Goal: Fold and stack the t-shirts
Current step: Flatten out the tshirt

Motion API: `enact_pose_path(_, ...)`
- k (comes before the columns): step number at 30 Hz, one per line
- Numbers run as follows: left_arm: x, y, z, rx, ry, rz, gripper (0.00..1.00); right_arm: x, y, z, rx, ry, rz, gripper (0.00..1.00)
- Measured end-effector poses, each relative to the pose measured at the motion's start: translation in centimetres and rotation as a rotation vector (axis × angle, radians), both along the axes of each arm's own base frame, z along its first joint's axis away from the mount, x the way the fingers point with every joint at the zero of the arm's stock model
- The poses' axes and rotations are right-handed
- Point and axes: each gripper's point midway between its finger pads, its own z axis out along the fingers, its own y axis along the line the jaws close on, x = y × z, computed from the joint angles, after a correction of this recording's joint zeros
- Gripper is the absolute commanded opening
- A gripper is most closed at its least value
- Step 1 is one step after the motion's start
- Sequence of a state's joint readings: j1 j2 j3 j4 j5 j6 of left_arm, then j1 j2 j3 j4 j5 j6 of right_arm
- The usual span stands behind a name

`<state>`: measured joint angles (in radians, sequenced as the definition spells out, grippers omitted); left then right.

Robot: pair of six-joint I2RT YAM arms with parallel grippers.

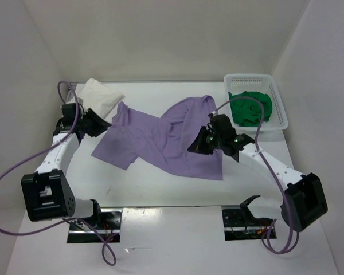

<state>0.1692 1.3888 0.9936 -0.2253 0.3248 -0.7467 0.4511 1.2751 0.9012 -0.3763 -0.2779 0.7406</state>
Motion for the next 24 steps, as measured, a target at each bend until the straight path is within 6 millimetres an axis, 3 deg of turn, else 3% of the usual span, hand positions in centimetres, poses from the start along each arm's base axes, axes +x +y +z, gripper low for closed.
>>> enact_pose_path(3, -3.2, 2.0, -2.5, 0.018, 0.083, 0.073, 0.35, -4.0, 1.5, -0.9, 0.072, 0.055, 0.029, 0.18)
enact_pose_path(8, -6.6, 6.6, -6.9, 0.014, 0.222, 0.251, 0.54, -9.0, 1.7, -1.1, 0.16, 0.081, 0.051, 0.23)
enact_pose_path(14, -9.0, 8.0, -10.4, 0.015, 0.334, 0.345, 0.54, -10.0, 2.4, 1.2, 0.251, 0.037, 0.111, 0.3)
enact_pose_path(17, -8.9, 8.9, -12.0, 0.033, 0.378, 0.37, 0.54, -11.0, 2.7, 2.1, 0.319, 0.013, 0.159, 0.45)
enact_pose_path(18, -9.0, 9.1, -12.8, 0.037, 0.401, 0.376, 0.54, -11.3, 2.6, 2.5, 0.341, 0.001, 0.171, 0.59)
enact_pose_path(20, -9.4, 9.4, -14.1, 0.045, 0.446, 0.388, 0.5, -11.5, 1.8, 3.6, 0.388, -0.045, 0.168, 0.66)
enact_pose_path(22, -9.4, 9.7, -14.3, 0.054, 0.45, 0.399, 0.48, -11.3, 0.8, 4.8, 0.427, -0.108, 0.148, 0.6)
enact_pose_path(24, -9.2, 10.1, -14.2, 0.069, 0.447, 0.411, 0.46, -10.9, 0.0, 5.5, 0.446, -0.149, 0.125, 0.41)
